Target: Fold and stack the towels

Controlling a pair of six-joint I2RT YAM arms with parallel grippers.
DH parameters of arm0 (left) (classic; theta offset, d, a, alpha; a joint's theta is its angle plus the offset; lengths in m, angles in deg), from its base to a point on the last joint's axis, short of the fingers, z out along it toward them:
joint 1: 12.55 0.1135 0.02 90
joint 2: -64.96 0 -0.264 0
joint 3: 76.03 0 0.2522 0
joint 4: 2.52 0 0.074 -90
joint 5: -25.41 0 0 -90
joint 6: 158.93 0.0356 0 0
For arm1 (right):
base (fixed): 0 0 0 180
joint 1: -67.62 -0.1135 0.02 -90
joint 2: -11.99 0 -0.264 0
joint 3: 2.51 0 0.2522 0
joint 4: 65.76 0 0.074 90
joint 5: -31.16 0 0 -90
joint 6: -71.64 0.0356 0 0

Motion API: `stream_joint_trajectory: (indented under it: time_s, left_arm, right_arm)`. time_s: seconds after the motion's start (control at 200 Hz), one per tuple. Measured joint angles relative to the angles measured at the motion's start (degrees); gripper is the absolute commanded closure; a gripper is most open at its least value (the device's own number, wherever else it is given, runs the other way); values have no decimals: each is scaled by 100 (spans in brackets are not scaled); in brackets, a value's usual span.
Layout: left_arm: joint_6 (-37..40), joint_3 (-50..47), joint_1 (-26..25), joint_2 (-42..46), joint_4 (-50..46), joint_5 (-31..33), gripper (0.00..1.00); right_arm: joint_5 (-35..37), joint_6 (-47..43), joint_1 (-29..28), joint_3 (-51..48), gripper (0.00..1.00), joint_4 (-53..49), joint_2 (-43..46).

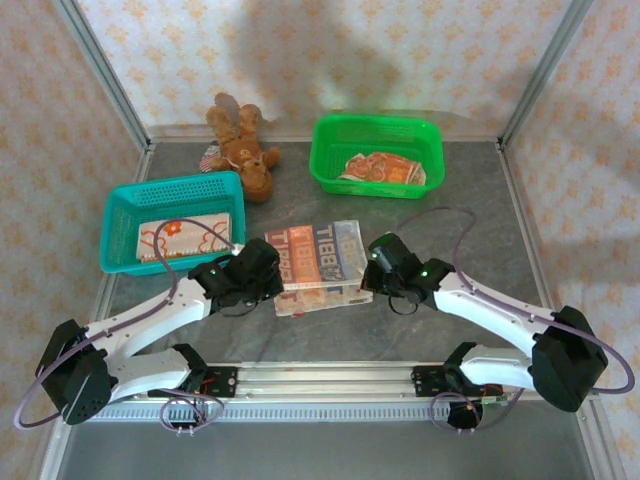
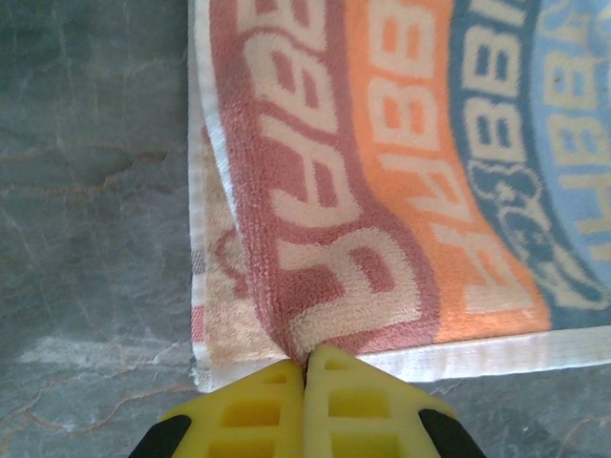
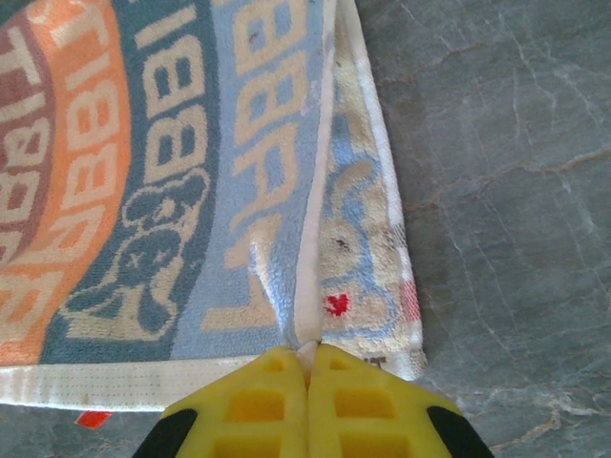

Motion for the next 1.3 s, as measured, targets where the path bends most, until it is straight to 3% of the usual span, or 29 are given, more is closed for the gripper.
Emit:
stream_joint_trajectory:
  time_s: [0.195,0.225,0.27,0.35,0.39,0.425,0.52,0.676,0.811,0.911,1.096,1.296]
  left_arm:
    - [-146,-391,-177,-439,337,-149,100]
    - [-166,-428,-210,-522,361,-151,98]
    - [-186,-481,-267,-619,402,-153,83]
    - [-229,-540,-326,-706,446,-168,39]
    - [-249,-542,-326,-719,439,-168,27]
    - [-249,-540,-326,-719,435,-151,26]
    - [-177,-415,-317,-734,243,-70,29]
    - [195,310,-11,-1110,0,50,47]
    - [619,986,343,-1755,42,83,76]
    - [951,1373,461,-2371,136,120,90]
    - [1335,1578,463,-3359,350,-2,92]
    - [1384,1589,273,-3456,669,-48,92]
  right_arm:
    - [-122,48,-81,-319,100,225,-236]
    - [-131,55,-125,-380,96,262,-304]
    - [-144,76,-179,-461,82,302,-380]
    - [-179,122,-240,-560,62,326,-487]
    - [-186,98,-247,-575,57,317,-511]
    - [-177,94,-249,-577,56,299,-516]
    - [-116,-20,-251,-507,57,192,-511]
    - [157,-446,-251,170,70,-96,-776]
    - [328,-859,-247,1034,86,-55,-1563]
    - [350,-1054,-203,1484,93,66,-2227]
    - [352,-1178,4,1600,96,251,-2973]
    - [378,-1016,68,968,98,721,-2710]
